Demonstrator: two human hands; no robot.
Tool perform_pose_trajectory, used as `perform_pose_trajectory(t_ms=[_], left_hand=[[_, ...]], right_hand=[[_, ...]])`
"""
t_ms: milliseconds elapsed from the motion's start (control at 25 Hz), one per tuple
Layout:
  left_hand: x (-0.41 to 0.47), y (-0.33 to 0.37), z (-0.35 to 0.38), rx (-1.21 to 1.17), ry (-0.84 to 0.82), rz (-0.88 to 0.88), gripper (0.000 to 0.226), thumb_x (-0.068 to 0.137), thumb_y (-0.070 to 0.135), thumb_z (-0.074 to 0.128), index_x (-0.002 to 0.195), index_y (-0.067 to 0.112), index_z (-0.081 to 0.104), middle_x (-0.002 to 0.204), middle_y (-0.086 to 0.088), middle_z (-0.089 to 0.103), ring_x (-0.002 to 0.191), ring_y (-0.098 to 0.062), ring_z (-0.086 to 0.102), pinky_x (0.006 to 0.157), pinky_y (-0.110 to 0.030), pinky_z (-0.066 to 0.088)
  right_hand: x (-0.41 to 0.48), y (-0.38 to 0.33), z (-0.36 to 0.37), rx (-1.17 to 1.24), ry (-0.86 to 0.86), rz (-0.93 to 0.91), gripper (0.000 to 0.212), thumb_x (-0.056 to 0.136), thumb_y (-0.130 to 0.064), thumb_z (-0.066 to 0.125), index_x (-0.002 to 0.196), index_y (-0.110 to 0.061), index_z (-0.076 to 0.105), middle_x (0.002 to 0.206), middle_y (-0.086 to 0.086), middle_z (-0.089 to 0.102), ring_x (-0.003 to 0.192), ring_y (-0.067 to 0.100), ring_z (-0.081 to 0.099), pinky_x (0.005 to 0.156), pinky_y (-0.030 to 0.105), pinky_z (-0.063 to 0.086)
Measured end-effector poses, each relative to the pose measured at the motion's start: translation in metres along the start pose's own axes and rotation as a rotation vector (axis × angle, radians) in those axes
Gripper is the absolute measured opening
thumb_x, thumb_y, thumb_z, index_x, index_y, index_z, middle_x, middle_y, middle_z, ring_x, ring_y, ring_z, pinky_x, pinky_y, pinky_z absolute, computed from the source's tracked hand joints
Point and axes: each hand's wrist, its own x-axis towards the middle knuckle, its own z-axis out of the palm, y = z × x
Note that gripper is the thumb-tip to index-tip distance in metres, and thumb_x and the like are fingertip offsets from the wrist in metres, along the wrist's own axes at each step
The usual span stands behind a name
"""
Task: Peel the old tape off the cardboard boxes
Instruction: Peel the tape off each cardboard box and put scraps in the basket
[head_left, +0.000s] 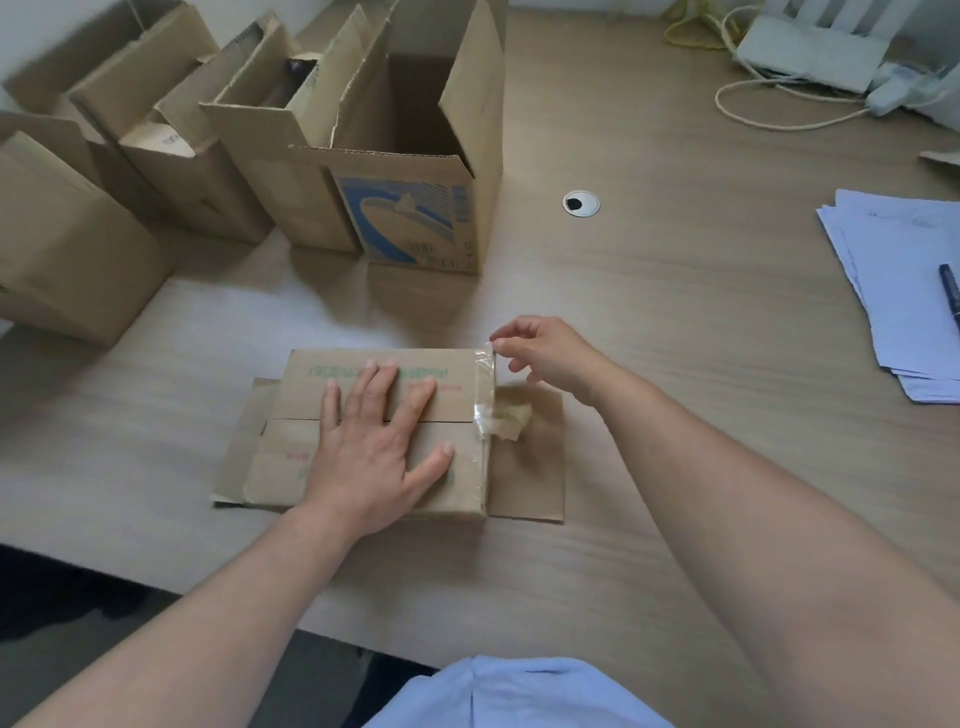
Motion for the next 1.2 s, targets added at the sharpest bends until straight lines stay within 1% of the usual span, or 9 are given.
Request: perform_pose_trajectory(t_ms=[80, 160, 320, 440, 560, 680, 880, 1040, 1200], left_hand=[[0.0, 0.0, 0.001, -0.004, 0.009, -0.003, 0.081, 0.078, 0.073, 0.016, 0.149, 0.035, 0.026, 0.157, -0.006, 0.014, 0.147, -0.021, -0.001, 0.117, -0.047, -0.009], [0.0, 0.0, 0.001, -0.007, 0.009, -0.004, 0.08, 0.079, 0.072, 0.017, 0.149, 0.034, 0.027, 0.157, -0.006, 0.014, 0.147, -0.021, 0.0, 0.117, -0.047, -0.009], [0.0, 0.0, 0.002, -0.001, 0.018, -0.006, 0.08, 0.079, 0.072, 0.018, 0.149, 0.034, 0.028, 0.157, -0.006, 0.014, 0.147, -0.02, 0.0, 0.117, -0.047, -0.009], [0.002, 0.0, 0.002, 0.003, 0.011, -0.012, 0.081, 0.078, 0.073, 0.017, 0.149, 0.035, 0.027, 0.158, -0.005, 0.012, 0.147, -0.02, -0.002, 0.117, -0.046, -0.011], [0.003, 0.001, 0.0, 0.027, -0.03, -0.034, 0.084, 0.075, 0.075, 0.01, 0.15, 0.038, 0.018, 0.159, -0.003, 0.005, 0.147, -0.018, -0.008, 0.116, -0.045, -0.014], [0.005, 0.002, 0.001, 0.074, -0.069, -0.046, 0.086, 0.073, 0.076, 0.002, 0.15, 0.04, 0.009, 0.158, 0.0, -0.003, 0.146, -0.018, -0.014, 0.116, -0.048, -0.013], [0.005, 0.003, -0.001, 0.075, -0.089, -0.052, 0.087, 0.071, 0.076, -0.001, 0.15, 0.04, 0.009, 0.159, -0.001, -0.005, 0.146, -0.018, -0.015, 0.116, -0.049, -0.012], [0.005, 0.003, 0.0, 0.086, -0.096, -0.045, 0.088, 0.071, 0.076, -0.002, 0.15, 0.04, 0.009, 0.159, -0.002, -0.005, 0.146, -0.019, -0.015, 0.116, -0.048, -0.011], [0.005, 0.001, 0.001, 0.071, -0.079, -0.034, 0.079, 0.079, 0.074, 0.007, 0.15, 0.039, 0.013, 0.159, -0.003, -0.001, 0.146, -0.019, -0.012, 0.116, -0.049, -0.01]], right_hand=[[0.006, -0.003, 0.0, 0.0, -0.087, 0.009, 0.007, 0.089, -0.019, 0.06, 0.09, -0.014, 0.065, 0.086, -0.001, 0.062, 0.075, 0.011, 0.056, 0.061, 0.022, 0.043], [0.009, -0.003, -0.001, 0.031, -0.111, -0.027, 0.006, 0.088, -0.014, 0.061, 0.082, -0.014, 0.063, 0.081, 0.0, 0.063, 0.074, 0.011, 0.056, 0.062, 0.022, 0.042], [0.009, -0.003, -0.002, 0.06, -0.051, -0.102, 0.019, 0.083, -0.004, 0.064, 0.07, -0.018, 0.063, 0.073, -0.005, 0.063, 0.066, 0.005, 0.054, 0.062, 0.019, 0.041], [0.005, -0.001, 0.006, 0.08, 0.059, -0.17, 0.023, 0.081, -0.002, 0.066, 0.066, -0.019, 0.064, 0.068, -0.007, 0.062, 0.059, -0.002, 0.051, 0.062, 0.016, 0.039], [-0.002, 0.002, 0.014, 0.036, 0.204, -0.268, 0.019, 0.08, -0.004, 0.066, 0.067, -0.018, 0.066, 0.07, -0.011, 0.058, 0.063, 0.0, 0.051, 0.063, 0.015, 0.039], [-0.009, 0.002, 0.017, -0.079, 0.253, -0.368, 0.015, 0.082, -0.007, 0.065, 0.072, -0.018, 0.067, 0.076, -0.014, 0.057, 0.072, 0.001, 0.052, 0.068, 0.011, 0.04], [-0.027, 0.0, 0.015, -0.055, 0.269, -0.414, 0.019, 0.084, -0.01, 0.065, 0.072, -0.025, 0.066, 0.074, -0.015, 0.061, 0.073, 0.005, 0.057, 0.07, 0.016, 0.044], [-0.043, 0.0, 0.011, -0.018, 0.295, -0.463, 0.02, 0.082, -0.008, 0.067, 0.073, -0.025, 0.068, 0.072, -0.016, 0.062, 0.071, 0.003, 0.056, 0.072, 0.02, 0.045], [-0.059, 0.003, 0.007, 0.021, 0.351, -0.472, 0.016, 0.08, -0.005, 0.069, 0.077, -0.02, 0.072, 0.08, -0.004, 0.066, 0.078, 0.013, 0.061, 0.075, 0.026, 0.049]])
